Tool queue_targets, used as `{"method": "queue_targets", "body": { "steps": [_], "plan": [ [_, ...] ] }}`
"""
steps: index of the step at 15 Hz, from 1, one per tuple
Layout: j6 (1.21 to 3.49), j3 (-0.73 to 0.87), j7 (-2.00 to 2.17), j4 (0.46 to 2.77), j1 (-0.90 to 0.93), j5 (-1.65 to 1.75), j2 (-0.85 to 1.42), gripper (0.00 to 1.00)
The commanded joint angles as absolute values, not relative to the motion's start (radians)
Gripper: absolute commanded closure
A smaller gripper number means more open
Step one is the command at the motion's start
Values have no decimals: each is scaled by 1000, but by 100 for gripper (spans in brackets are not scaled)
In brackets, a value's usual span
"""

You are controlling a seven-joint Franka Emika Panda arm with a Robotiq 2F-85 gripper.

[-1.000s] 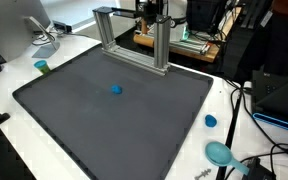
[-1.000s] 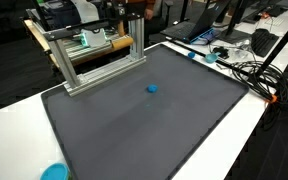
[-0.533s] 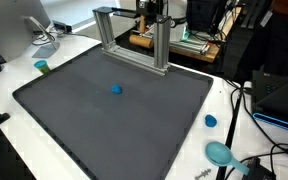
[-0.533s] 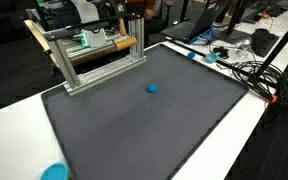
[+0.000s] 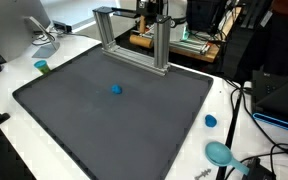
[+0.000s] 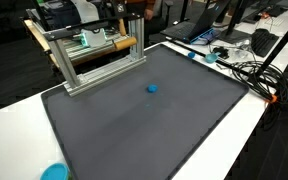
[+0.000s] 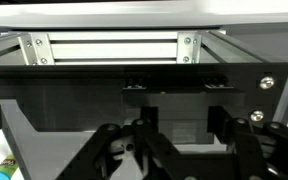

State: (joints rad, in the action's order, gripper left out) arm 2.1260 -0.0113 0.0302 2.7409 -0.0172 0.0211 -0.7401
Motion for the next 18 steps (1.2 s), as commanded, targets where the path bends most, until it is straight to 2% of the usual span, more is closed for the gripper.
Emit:
{"method": "queue_targets", "body": {
  "steps": [1, 2, 3, 5, 6, 10, 12, 13, 15, 17, 18],
  "plan": [
    [2107, -28, 53, 2740, -8, 12, -739, 66],
    [2098, -35, 58, 2733, -10, 19, -735, 66],
    [2094, -38, 59, 2727, -8, 17, -732, 17],
    [2097, -40, 62, 2725, -8, 17, -734, 8],
    [2098, -39, 61, 2725, -8, 15, -736, 12],
    [2107, -37, 58, 2729, -3, 7, -737, 47],
    [2114, -32, 50, 2732, 5, 1, -738, 56],
    [2119, -28, 49, 2732, 3, 2, -740, 64],
    [2126, -27, 53, 2728, -3, 2, -737, 70],
    [2122, -28, 50, 2726, -1, 3, -733, 59],
    [2121, -27, 48, 2725, 1, 2, -731, 60]
  ]
}}
